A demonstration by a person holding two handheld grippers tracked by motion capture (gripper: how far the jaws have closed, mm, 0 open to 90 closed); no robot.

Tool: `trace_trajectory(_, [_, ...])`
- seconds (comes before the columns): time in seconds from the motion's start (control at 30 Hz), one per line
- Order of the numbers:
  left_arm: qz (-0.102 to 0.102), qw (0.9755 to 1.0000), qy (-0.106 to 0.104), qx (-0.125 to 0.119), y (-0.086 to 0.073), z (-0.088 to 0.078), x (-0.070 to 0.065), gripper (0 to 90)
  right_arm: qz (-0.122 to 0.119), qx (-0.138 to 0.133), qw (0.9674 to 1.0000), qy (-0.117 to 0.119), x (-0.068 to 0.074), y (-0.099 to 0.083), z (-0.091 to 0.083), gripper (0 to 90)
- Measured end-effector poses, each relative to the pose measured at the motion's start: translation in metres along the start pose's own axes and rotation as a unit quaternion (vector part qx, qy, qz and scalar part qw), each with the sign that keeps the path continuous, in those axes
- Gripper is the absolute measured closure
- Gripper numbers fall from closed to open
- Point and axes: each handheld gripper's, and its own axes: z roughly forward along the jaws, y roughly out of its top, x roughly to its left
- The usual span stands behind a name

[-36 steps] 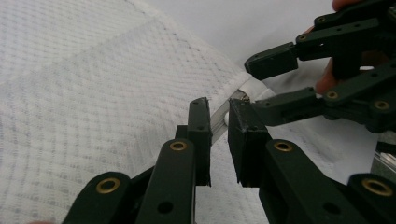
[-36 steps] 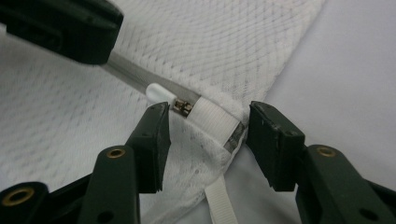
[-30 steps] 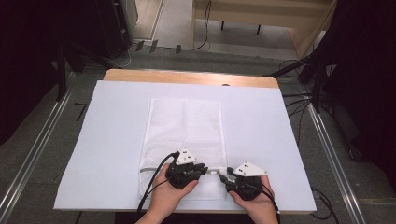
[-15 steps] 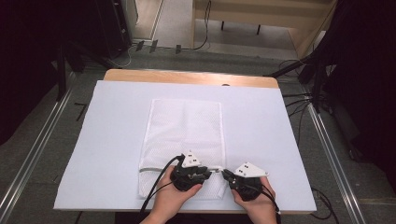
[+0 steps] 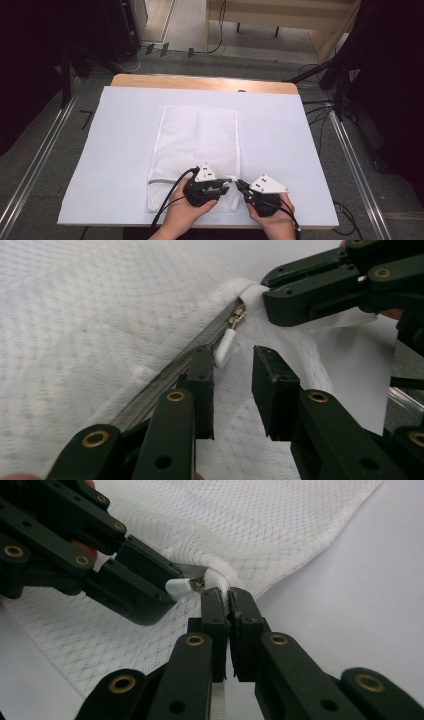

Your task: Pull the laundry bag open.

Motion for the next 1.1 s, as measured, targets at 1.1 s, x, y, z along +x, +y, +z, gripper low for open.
trace_trajectory(1.1, [-0.004,1.0000,0.000,-0.003,0.000,-0.016,0.004,88.2,-0.030,-0.014,0.9994,-0.001,0.012,0.006,-0.005,88.5])
